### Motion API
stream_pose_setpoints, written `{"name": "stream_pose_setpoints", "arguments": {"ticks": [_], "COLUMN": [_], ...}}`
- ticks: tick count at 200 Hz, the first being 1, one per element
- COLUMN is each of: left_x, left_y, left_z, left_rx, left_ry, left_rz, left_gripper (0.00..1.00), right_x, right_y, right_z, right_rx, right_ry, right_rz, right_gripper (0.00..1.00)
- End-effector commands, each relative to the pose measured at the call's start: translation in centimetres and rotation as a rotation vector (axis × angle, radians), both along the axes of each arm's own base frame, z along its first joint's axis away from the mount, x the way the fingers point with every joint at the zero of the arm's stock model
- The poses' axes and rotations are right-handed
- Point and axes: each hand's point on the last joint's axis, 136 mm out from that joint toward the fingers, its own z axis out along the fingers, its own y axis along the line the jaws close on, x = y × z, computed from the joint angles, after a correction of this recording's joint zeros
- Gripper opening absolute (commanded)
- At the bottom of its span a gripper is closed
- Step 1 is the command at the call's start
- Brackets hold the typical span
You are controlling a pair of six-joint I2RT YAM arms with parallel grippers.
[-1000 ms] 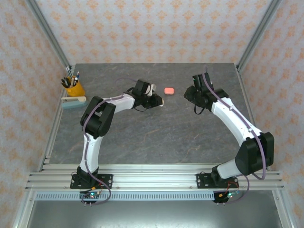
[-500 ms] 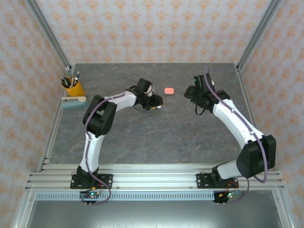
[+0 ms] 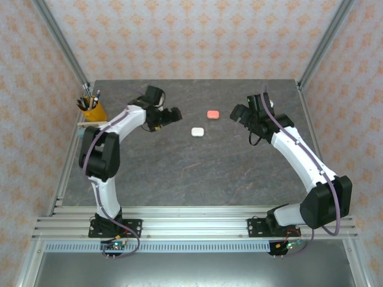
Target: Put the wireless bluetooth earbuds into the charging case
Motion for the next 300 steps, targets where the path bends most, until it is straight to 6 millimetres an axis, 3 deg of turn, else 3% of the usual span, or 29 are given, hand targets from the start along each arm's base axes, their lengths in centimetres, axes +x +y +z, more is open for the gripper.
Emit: {"name": "stream_pose_setpoints", "arguments": {"ticks": [1, 52, 75, 94, 127, 175, 232, 267, 300], "left_x": [-1.8, -3.0, -3.6, -4.3, -5.4, -6.8, -7.2, -6.2, -8.0], "left_y": [3.5, 8.9, 10.8, 11.6, 13.3, 18.4, 19.7, 18.2, 17.7], "left_z": [4.6, 12.7, 14.3, 14.8, 13.7, 9.9, 5.9, 5.0, 3.7], "left_rx": [0.140, 0.388, 0.496, 0.586, 0.722, 0.768, 0.742, 0.706, 0.640], "left_ry": [-0.072, -0.367, -0.542, -0.638, -0.735, -0.770, -0.745, -0.739, -0.739], "left_rz": [0.005, 0.064, 0.098, 0.061, 0.074, 0.278, 0.281, 0.171, 0.181], "left_gripper": [1.00, 1.00, 1.00, 1.00, 1.00, 1.00, 1.00, 0.99, 1.00], "right_x": [-0.2, -0.1, 0.3, 0.8, 1.9, 2.7, 4.4, 5.4, 2.7], "right_y": [-1.6, -6.4, -9.0, -10.1, -12.1, -13.1, -12.0, -12.3, -13.2], "right_z": [2.3, 3.7, 4.2, 2.8, -1.5, -6.2, -5.6, -5.7, -6.5], "right_rx": [-0.054, -0.304, -0.419, -0.505, -0.539, -0.606, -0.567, -0.561, -0.587], "right_ry": [-0.050, -0.116, -0.238, -0.288, -0.225, -0.237, -0.389, -0.400, -0.275], "right_rz": [-0.034, -0.174, -0.289, -0.311, -0.334, -0.308, -0.243, -0.248, -0.252], "right_gripper": [1.00, 1.00, 1.00, 1.00, 1.00, 1.00, 1.00, 1.00, 1.00]}}
